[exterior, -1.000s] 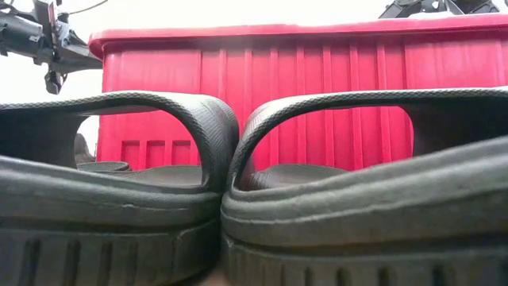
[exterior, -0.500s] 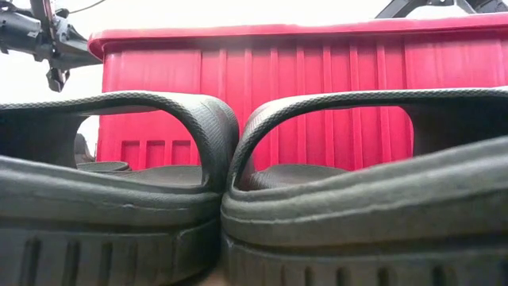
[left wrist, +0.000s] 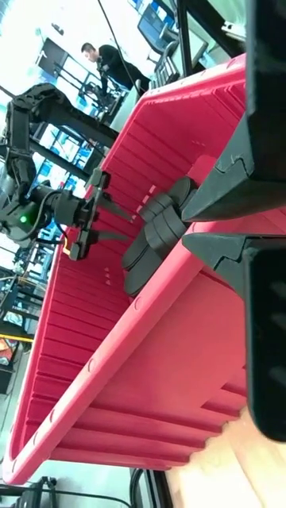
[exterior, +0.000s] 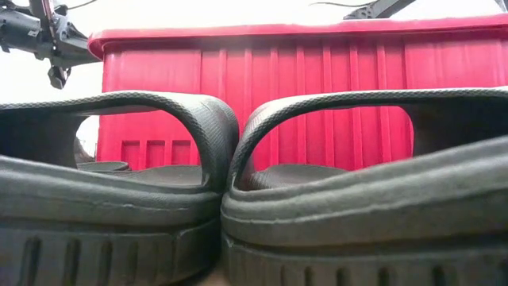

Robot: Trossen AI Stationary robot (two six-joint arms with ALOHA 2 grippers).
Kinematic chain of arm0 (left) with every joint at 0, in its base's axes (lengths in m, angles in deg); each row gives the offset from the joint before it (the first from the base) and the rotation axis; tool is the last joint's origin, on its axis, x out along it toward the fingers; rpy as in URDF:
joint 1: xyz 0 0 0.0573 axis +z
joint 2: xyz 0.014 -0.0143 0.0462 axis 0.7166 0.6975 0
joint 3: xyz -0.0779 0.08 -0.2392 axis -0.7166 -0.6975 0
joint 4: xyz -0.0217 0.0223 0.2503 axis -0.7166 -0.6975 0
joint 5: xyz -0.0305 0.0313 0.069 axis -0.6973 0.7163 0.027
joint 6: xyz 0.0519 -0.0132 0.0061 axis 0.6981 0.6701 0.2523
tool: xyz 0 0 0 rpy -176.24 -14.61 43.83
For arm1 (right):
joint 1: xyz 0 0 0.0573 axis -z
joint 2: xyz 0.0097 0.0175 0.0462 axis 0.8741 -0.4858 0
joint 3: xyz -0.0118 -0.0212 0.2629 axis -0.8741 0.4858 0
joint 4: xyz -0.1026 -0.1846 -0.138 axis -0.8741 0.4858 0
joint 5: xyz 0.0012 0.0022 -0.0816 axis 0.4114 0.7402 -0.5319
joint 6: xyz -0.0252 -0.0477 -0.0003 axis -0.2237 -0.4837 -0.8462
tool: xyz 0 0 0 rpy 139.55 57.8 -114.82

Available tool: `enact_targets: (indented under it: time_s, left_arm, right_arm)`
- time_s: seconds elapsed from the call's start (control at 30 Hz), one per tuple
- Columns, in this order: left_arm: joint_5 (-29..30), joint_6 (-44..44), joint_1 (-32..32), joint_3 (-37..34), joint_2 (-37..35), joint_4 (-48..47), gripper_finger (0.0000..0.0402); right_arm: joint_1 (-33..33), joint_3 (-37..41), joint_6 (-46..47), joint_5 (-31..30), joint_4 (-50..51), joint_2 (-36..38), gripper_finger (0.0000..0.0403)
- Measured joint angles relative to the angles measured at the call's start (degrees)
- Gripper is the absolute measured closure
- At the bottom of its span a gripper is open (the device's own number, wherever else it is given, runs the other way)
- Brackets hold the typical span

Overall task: Pick and place slides into bin
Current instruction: Put the black slide into the red bin

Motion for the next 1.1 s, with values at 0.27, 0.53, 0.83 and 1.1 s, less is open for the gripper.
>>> enact_targets:
  time_s: [0.27,0.53,0.83,1.1]
  left_arm:
    - [0.46,-0.21,-0.01,-0.02,0.00,-0.01,0.0371]
    - [0.74,-2.67,-0.01,-0.02,0.01,0.01,0.0371]
    - [0.65,-3.23,0.00,-0.01,0.02,0.02,0.0371]
    - [0.42,-4.04,0.00,-0.02,0.00,0.00,0.0371]
  right_arm:
    - [-6.77,-0.02,5.17,-6.71,-9.13,-2.68,0.0393]
    - [-7.64,-0.01,6.64,-5.97,-5.73,-6.14,0.0400]
    - [-7.97,0.00,3.65,-4.24,-3.86,-8.07,0.0402]
    - [-8.78,-0.15,1.70,-4.22,4.23,-10.82,0.0403]
